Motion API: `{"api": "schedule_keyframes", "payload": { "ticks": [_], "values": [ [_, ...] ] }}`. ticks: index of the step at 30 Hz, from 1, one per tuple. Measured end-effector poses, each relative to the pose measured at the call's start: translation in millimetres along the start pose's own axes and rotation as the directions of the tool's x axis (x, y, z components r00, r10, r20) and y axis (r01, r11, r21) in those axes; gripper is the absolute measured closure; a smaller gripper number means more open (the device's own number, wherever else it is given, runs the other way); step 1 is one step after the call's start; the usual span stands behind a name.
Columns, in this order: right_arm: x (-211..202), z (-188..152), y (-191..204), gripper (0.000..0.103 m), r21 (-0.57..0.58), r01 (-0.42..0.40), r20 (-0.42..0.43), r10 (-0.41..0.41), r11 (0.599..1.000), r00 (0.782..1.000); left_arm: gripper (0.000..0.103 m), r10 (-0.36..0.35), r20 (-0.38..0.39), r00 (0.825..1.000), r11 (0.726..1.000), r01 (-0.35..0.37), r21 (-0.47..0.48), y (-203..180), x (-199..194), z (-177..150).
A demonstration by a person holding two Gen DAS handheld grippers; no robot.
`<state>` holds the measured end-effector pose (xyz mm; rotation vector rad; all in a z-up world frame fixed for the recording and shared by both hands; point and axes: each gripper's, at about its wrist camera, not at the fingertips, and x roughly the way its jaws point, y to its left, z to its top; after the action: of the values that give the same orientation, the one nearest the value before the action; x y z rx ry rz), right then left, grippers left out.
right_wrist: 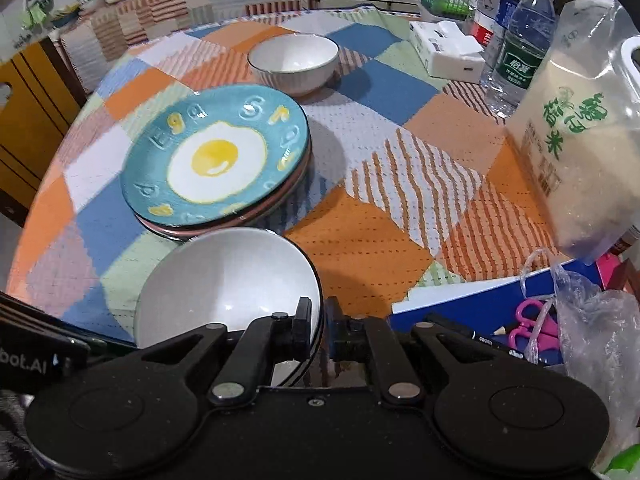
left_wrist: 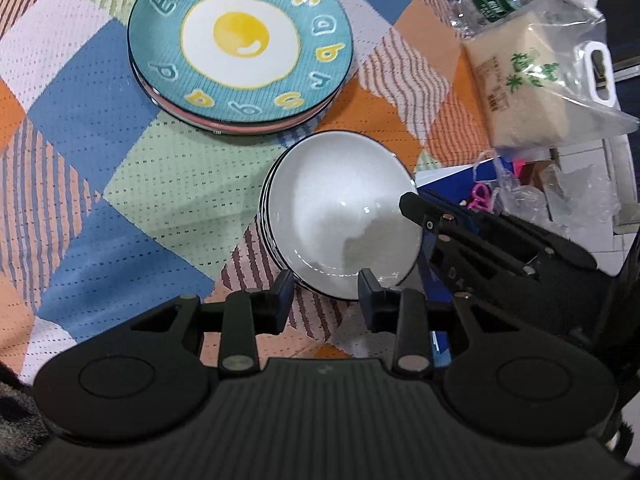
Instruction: Organize plates and bowls
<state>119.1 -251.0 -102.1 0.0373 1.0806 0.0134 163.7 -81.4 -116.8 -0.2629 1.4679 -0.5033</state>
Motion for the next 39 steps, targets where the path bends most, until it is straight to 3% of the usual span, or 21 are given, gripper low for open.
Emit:
{"api": "schedule_keyframes", "payload": {
  "ticks": [6, 10, 14, 18, 22, 29, 31, 33, 36, 39],
  "values": [
    [-22.7, 20.7, -2.7, 0.084, -0.105, -0.115, 0.011, 0.116, 0.988, 0.993, 0.07, 0.022, 0.075, 0.997, 0.998, -0.026, 0.053, -6.5, -25.6, 8.1],
    [-33.4, 41.8, -3.5, 0.077, -0.16, -0.166, 0.082, 0.181, 0.973, 0.98, 0.07, 0.061, 0.164, 0.985, 0.993, -0.077, 0.09, -6.8, -43.6, 22.3],
    [-34.8, 66.9, 0.4, 0.075, -0.252, -0.162, 0.17, 0.209, 0.954, 0.963, 0.07, 0.064, 0.22, 0.973, 0.981, -0.102, 0.165, -9.1, -57.5, 42.0],
    [-27.0, 94.6, -1.8, 0.06, -0.314, -0.156, 0.243, 0.238, 0.937, 0.94, 0.07, 0.068, 0.289, 0.955, 0.978, -0.121, 0.168, -3.9, -70.4, 67.5],
    [-3.6, 119.3, -6.6, 0.031, -0.344, -0.124, 0.28, 0.228, 0.931, 0.933, 0.066, 0.087, 0.365, 0.927, 0.977, -0.15, 0.149, 6.0, -75.3, 97.5],
    [58.4, 158.4, -24.4, 0.028, -0.276, -0.162, 0.268, 0.238, 0.947, 0.934, 0.049, 0.096, 0.443, 0.891, 0.986, -0.145, 0.078, 31.1, -51.3, 161.0],
    [78.5, 168.5, -27.9, 0.021, -0.249, -0.166, 0.246, 0.228, 0.954, 0.942, 0.045, 0.096, 0.456, 0.885, 0.988, -0.139, 0.062, 36.8, -39.0, 179.3],
    [100.9, 175.6, -29.3, 0.008, -0.235, -0.181, 0.208, 0.231, 0.955, 0.951, 0.039, 0.101, 0.458, 0.883, 0.986, -0.149, 0.071, 40.8, -24.7, 199.4],
    [129.0, 184.7, -34.7, 0.008, -0.187, -0.196, 0.18, 0.23, 0.963, 0.956, 0.038, 0.106, 0.453, 0.885, 0.989, -0.141, 0.044, 48.0, -6.7, 223.9],
    [149.6, 190.3, -35.2, 0.008, -0.167, -0.181, 0.153, 0.207, 0.969, 0.966, 0.038, 0.085, 0.453, 0.887, 0.996, -0.08, -0.03, 58.7, 9.4, 245.8]
  ]
}}
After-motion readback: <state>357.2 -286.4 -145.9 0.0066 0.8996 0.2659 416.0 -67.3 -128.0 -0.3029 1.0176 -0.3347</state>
